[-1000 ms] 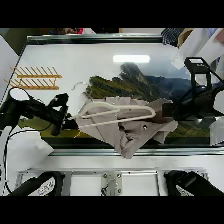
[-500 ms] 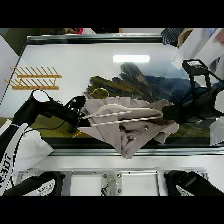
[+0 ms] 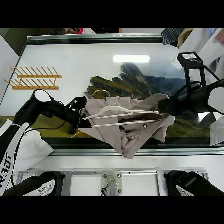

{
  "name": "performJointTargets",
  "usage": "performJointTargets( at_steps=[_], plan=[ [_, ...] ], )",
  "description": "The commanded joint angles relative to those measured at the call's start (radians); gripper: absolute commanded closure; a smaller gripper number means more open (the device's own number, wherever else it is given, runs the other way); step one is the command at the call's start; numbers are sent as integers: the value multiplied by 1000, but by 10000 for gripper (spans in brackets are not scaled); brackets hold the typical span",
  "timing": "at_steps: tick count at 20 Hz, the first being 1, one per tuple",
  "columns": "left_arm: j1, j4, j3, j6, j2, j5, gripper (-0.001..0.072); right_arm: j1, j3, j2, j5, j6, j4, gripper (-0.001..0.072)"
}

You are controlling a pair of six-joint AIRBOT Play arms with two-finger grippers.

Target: Fold the clothes and pants, and hang the long-sleeved shirts on hangers.

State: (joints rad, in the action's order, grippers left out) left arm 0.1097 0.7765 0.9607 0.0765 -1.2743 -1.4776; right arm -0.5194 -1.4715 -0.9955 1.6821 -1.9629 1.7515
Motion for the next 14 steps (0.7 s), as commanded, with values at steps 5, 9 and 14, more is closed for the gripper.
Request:
performJointTargets(
  at_steps=[5,9,14],
  plan=[
    [1,16,1,3,-1,-14,694,-4,-1,-5,-108,39,-136,699],
    [1,14,1,3,-1,-14,694,-50,-1,-8,-112,42,-179,699],
    [1,8,1,2,-1,-14,694,-105,-2,-28,-200,41,-289,700]
  ],
)
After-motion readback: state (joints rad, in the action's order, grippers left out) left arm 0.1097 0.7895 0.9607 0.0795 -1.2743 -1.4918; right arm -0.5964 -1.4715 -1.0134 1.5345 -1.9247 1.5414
